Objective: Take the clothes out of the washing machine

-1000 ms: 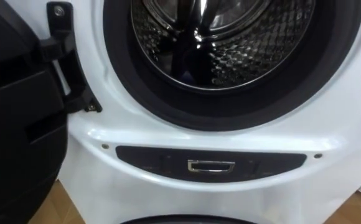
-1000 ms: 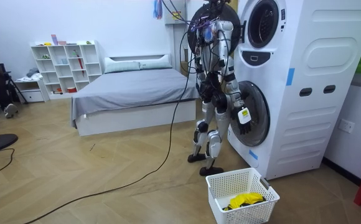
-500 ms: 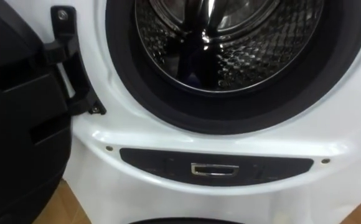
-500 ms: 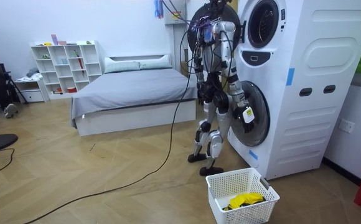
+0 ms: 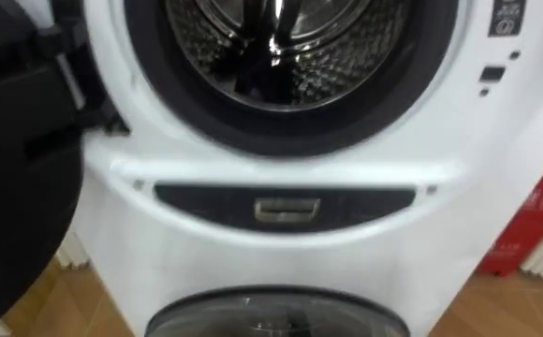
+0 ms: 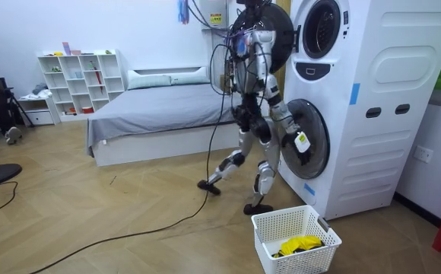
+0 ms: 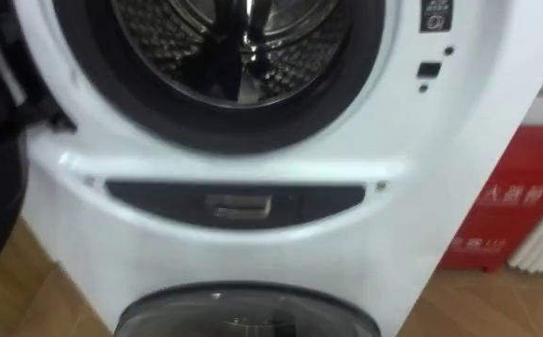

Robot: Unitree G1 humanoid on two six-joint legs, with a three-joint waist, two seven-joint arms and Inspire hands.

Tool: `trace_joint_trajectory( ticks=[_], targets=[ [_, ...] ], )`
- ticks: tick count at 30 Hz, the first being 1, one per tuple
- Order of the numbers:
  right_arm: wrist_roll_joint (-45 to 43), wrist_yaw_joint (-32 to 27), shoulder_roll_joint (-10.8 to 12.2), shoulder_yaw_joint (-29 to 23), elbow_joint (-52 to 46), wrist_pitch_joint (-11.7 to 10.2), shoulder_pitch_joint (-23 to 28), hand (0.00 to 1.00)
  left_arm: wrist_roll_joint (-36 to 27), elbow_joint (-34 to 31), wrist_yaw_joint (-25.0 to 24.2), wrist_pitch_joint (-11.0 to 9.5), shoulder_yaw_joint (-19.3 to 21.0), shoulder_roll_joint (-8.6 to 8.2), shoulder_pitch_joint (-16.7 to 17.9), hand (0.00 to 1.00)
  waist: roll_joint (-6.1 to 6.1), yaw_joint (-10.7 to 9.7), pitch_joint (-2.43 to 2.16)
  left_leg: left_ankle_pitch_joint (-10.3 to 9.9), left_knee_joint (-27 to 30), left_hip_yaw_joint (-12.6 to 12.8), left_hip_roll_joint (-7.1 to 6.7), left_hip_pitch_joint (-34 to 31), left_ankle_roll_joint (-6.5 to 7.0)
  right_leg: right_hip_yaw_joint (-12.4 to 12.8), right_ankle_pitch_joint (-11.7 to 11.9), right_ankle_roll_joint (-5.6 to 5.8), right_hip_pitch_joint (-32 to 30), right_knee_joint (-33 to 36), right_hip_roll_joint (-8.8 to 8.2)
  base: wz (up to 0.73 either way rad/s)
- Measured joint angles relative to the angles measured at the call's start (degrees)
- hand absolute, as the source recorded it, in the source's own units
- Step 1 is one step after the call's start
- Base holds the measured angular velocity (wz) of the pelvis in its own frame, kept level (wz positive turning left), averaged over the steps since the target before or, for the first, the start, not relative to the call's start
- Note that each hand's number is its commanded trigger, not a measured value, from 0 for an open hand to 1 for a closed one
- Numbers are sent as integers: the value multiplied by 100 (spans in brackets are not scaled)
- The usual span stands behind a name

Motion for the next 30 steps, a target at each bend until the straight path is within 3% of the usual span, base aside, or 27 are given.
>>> trace_joint_trajectory(
  ticks=[1, 2, 3, 4, 6, 7, 8, 9, 10, 12, 13, 14, 15, 17, 18, 19, 21, 23, 25, 30],
  targets=[
    [8, -1, 26, 0, 2, -1, -45, 0, -2, 2, 6, 9, -43, 3, -62, 0, -8, -13, 5, -231, -311, 4, -11, 73, -9, -32, 55, 19, -130, 41, -47, 14],
    [14, -1, 52, -2, 11, -4, -127, 0, 1, 2, 4, 6, -201, 0, -170, 0, 20, -91, 12, -586, -963, 9, -13, 174, 34, -110, 235, 75, -304, 14, -108, 38],
    [28, 4, 64, -7, 13, -8, -177, 0, 8, 4, -1, -13, -366, -7, -304, 0, 39, -121, 18, -806, -1479, 34, -69, 216, 138, -165, 466, 160, -481, -45, -204, 40],
    [28, 7, 65, -24, 13, -8, -192, 0, 6, 18, -5, -26, -420, -9, -366, 0, 39, -137, 19, -863, -1621, 44, -151, 178, 210, -158, 596, 205, -540, -114, -250, 24],
    [9, 40, 69, -46, 11, 1, -275, 0, 1, 246, 5, -132, -421, -4, -493, 0, -34, -83, 16, -910, -1691, 239, -501, -150, 497, 43, 1341, 386, -661, -675, -466, -8],
    [6, 57, 71, -43, 3, 2, -280, 0, 2, 302, 7, -133, -416, 4, -481, 0, -53, -66, 4, -861, -1638, 322, -613, -230, 585, 142, 1575, 446, -635, -875, -493, -37],
    [8, 75, 61, -43, -48, 10, -272, 0, -15, 396, 9, -134, -417, 29, -361, 0, -69, -81, -5, -771, -1561, 535, -782, -333, 751, 317, 2043, 616, -549, -1322, -576, -35],
    [8, 80, 53, -44, -105, 37, -233, 0, -163, 513, 24, -133, -417, 56, -235, 0, -65, -102, -4, -693, -1491, 786, -918, -447, 894, 413, 2122, 673, -514, -1328, -706, -19],
    [1, 76, 45, -53, -106, 53, -203, 0, -205, 598, 32, -127, -417, 50, -196, 0, -4, -164, 13, -670, -1430, 875, -915, -493, 931, 393, 1924, 675, -496, -1072, -734, 19],
    [-20, 88, 39, -282, -189, 178, -64, 0, -354, 704, 47, -126, -398, 60, -16, 0, 15, -291, 3, -453, -1442, 1103, -932, -644, 1055, 319, 728, 709, -428, 585, -892, 39],
    [-23, 82, 29, -311, -192, 183, -55, 0, -429, 698, 60, -133, -378, 68, 19, 0, 14, -283, 2, -384, -1466, 1187, -933, -671, 1053, 326, 508, 723, -364, 940, -940, 33],
    [-17, 80, 17, -311, -189, 191, -24, 0, -440, 707, 103, -136, -347, 93, 75, 0, -45, -252, 5, -234, -1561, 1416, -931, -674, 1038, 456, 138, 758, -141, 1449, -1003, 35],
    [-1, 80, 19, -306, -189, 182, 64, 0, -440, 712, 161, -165, -311, 115, 167, 0, -139, -231, 23, -97, -1656, 1565, -934, -661, 1010, 508, -141, 781, 236, 1625, -1069, 35],
    [5, 98, 45, -288, -186, 177, 170, 0, -441, 701, 209, -186, -185, 129, 355, 0, -282, -142, -42, 63, -1790, 1813, -935, -651, 949, 518, -468, 824, 824, 1543, -1156, 15],
    [6, 108, 54, -237, -182, 174, 183, 0, -455, 701, 225, -185, -123, 130, 406, 0, -397, -42, -33, 112, -1758, 1897, -942, -704, 909, 571, -690, 872, 1183, 1077, -1166, -10],
    [4, 125, 64, -222, -182, 172, 183, 0, -489, 701, 221, -190, -88, 131, 432, 0, -426, 41, -51, 143, -1733, 1907, -941, -740, 864, 572, -786, 944, 1290, 710, -1125, -32],
    [-13, 210, 81, -192, -183, 125, 141, 0, -669, 730, 215, -237, 163, 87, 532, 0, -447, 297, -58, 251, -1678, 1837, -932, -938, 779, 496, -832, 902, 1514, -324, -926, -57],
    [-67, 241, 79, -142, -177, 118, 154, 0, -761, 804, 221, -244, 310, 74, 613, 0, -455, 395, -59, 315, -1668, 1696, -898, -971, 744, 499, -736, 683, 1627, -749, -792, -42],
    [-104, 253, 102, -141, -181, 117, 202, 0, -1132, 912, 226, -306, 428, 69, 745, 0, -476, 379, -63, 353, -1689, 1497, -842, -919, 709, 497, -570, 627, 1800, -1042, -647, -14],
    [-422, 255, 102, -127, -338, 105, 237, 0, -1336, 910, 234, -312, 606, 24, 902, 0, -566, 414, -57, 378, -1716, 1374, -804, -931, 673, 479, -448, 595, 1913, -1310, -542, 2]
  ],
)
